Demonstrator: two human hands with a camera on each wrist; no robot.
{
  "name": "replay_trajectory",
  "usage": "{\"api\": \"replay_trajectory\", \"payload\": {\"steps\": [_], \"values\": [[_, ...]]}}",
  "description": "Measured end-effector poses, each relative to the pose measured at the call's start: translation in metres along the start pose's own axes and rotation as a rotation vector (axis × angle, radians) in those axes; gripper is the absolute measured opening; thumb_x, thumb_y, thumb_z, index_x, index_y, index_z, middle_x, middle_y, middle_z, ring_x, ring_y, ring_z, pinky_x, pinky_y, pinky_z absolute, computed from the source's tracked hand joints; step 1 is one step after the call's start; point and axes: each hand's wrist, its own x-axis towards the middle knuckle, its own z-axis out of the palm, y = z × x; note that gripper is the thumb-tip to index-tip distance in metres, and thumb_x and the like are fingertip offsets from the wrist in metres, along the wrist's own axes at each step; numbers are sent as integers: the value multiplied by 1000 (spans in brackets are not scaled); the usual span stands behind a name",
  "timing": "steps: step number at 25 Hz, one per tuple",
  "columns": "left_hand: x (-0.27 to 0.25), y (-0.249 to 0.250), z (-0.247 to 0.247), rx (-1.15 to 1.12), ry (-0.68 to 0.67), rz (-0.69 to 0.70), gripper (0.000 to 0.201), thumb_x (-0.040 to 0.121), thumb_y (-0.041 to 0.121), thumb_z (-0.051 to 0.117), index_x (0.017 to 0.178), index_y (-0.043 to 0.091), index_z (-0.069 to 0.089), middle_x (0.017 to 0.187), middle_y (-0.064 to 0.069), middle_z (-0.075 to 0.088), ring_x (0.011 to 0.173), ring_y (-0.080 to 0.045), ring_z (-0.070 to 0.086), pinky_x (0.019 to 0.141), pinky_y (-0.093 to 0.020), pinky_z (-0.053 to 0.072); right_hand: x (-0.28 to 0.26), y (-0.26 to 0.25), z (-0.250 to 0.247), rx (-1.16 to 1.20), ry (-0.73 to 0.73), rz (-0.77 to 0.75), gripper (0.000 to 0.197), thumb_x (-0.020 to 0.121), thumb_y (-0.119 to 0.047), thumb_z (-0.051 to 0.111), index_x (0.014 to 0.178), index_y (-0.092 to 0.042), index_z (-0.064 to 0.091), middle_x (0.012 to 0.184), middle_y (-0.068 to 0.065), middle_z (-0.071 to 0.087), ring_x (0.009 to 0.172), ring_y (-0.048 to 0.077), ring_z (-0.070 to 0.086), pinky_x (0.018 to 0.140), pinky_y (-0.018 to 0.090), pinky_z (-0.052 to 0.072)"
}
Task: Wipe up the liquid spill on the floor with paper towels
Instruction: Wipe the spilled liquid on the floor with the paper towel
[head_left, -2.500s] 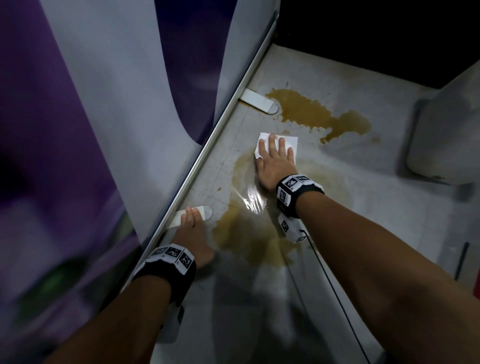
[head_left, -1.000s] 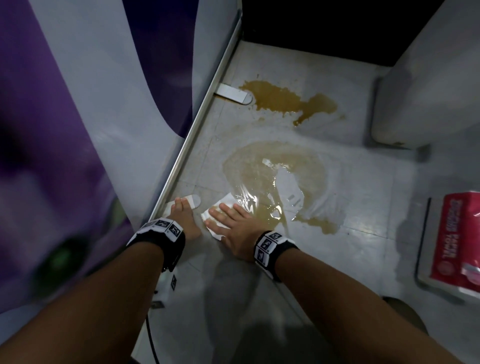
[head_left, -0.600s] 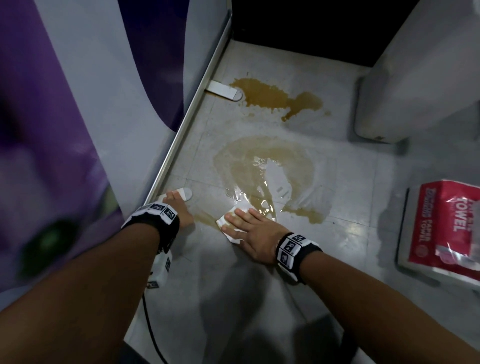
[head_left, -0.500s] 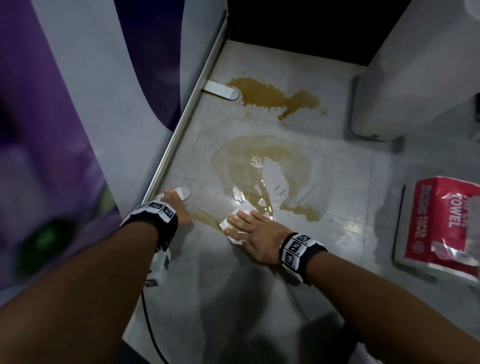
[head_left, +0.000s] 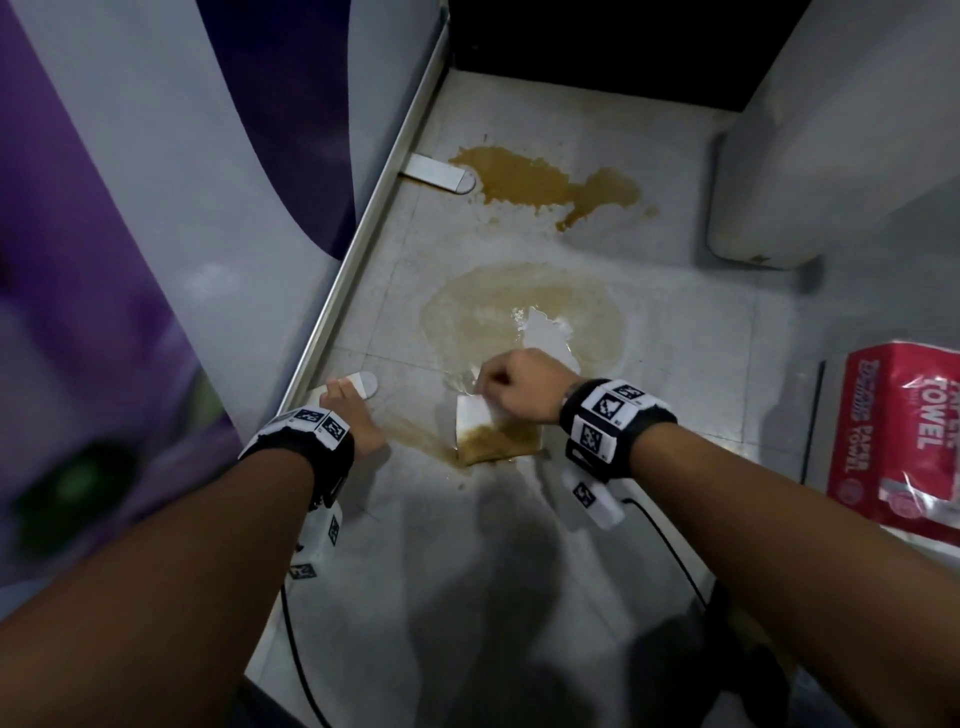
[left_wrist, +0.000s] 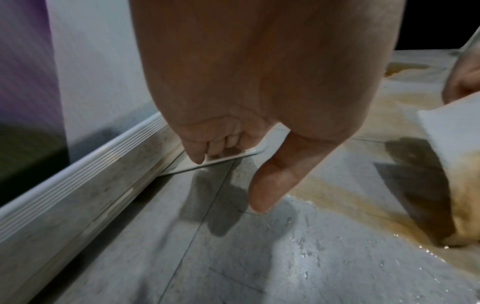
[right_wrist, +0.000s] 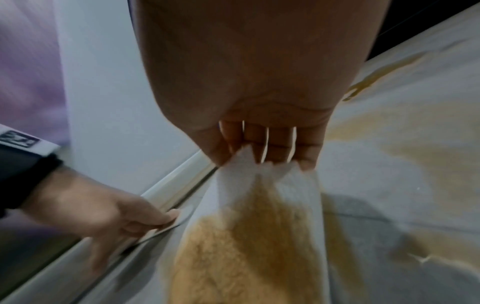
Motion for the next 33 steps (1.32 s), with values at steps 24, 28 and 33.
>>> {"api": "replay_trajectory", "payload": {"steps": [24,28,33], "values": [[-2,-7,-3,-6,-56,37,82,92,13,53,151,-6,-1,160,-24,-4,149,-34,6,120,-39,16,54,8,69,-386,161,65,69,103,-50,16,159,-11,0,166,7,-8,153,23,-10,123,41,-6],[0,-8,-1,0,-49,35,80,93,15,51,151,-5,0,160,-23,-5,149,-33,7,119,-39,17,75,12,45,-399,181,15,62,106,-42,20,159,-13,7,167,5,0,153,22,-2,124,41,0],[-1,-5,1,-4,-38,11,83,89,13,53,150,-7,1,160,-25,-1,148,-35,8,120,-40,18,74,20,40,-553,328,-18,68,102,-49,31,155,-7,22,162,17,20,148,36,20,121,53,15]]}}
